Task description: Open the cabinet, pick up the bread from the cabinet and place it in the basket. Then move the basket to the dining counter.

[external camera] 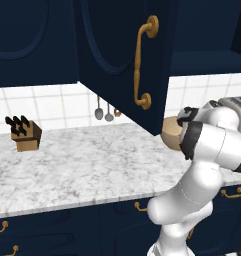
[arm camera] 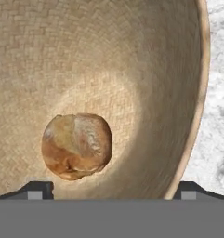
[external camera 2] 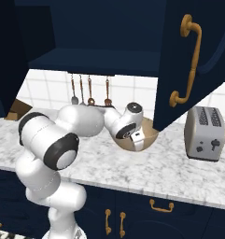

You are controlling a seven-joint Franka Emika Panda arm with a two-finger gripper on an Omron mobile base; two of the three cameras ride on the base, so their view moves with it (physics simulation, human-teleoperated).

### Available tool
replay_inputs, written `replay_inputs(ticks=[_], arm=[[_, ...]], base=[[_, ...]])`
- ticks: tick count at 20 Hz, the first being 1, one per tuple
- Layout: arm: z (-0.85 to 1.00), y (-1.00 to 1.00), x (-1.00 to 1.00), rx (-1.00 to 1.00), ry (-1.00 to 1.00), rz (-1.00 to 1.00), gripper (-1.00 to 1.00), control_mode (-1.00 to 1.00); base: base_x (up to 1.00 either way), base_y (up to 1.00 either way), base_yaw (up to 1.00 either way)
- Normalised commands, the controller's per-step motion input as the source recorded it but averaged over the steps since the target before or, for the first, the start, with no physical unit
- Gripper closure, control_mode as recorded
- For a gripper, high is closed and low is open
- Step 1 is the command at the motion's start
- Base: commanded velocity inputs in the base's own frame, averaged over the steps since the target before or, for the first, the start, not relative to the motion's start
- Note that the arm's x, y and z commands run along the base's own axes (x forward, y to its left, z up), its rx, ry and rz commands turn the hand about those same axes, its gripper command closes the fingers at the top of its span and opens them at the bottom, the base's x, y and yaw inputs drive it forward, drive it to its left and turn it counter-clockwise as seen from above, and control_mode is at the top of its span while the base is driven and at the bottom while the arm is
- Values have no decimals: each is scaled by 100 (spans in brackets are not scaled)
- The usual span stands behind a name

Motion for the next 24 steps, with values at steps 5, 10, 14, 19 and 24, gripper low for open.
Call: replay_inputs(ticks=[5,10,14,19,24], arm=[[-56,11,5,-1,5,-2,100,-100],[-42,45,-3,-12,7,-3,100,-100],[-22,17,-2,-4,3,-2,100,-100],[0,-5,-26,3,-1,0,100,-100],[39,8,-65,11,-20,0,100,-100]], base=[[0,0,0],[0,0,0],[0,0,0],[0,0,0],[0,0,0]])
